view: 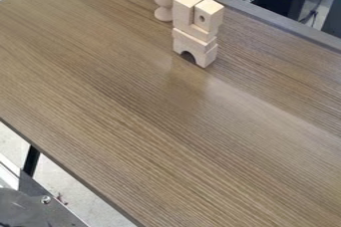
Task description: Remove the white block from the arch and place it on the centre of the table
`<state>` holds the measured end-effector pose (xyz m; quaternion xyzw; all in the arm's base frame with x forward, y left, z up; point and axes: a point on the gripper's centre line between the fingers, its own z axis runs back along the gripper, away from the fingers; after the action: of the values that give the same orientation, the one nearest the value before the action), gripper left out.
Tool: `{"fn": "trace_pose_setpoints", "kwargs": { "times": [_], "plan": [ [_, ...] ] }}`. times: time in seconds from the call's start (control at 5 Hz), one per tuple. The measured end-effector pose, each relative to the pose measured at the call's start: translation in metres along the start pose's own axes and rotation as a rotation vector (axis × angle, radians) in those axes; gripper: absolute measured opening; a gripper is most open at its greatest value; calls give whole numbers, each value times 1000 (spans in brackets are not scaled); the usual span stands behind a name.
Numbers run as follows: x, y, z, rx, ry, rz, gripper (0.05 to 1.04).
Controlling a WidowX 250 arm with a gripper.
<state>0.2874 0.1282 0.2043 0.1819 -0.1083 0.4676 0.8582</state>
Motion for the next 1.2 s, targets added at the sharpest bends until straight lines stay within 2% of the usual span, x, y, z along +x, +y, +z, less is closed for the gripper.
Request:
{"fn": "trace_pose_setpoints", "kwargs": {
  "times": [0.2,0.4,0.6,0.8,1.0,1.2],
  "plan": [
    [-5,-3,-9,19,26,-13,1001],
    [-6,-15,-10,-12,35,-13,1001],
    [-3,-38,-7,-31,-10,26,1001],
    [0,-56,-2,-59,-47,123,1001],
    [-3,-73,-2,-128,-35,283,1001],
    [-9,-81,-11,-172,-8,438,1001]
  ]
}}
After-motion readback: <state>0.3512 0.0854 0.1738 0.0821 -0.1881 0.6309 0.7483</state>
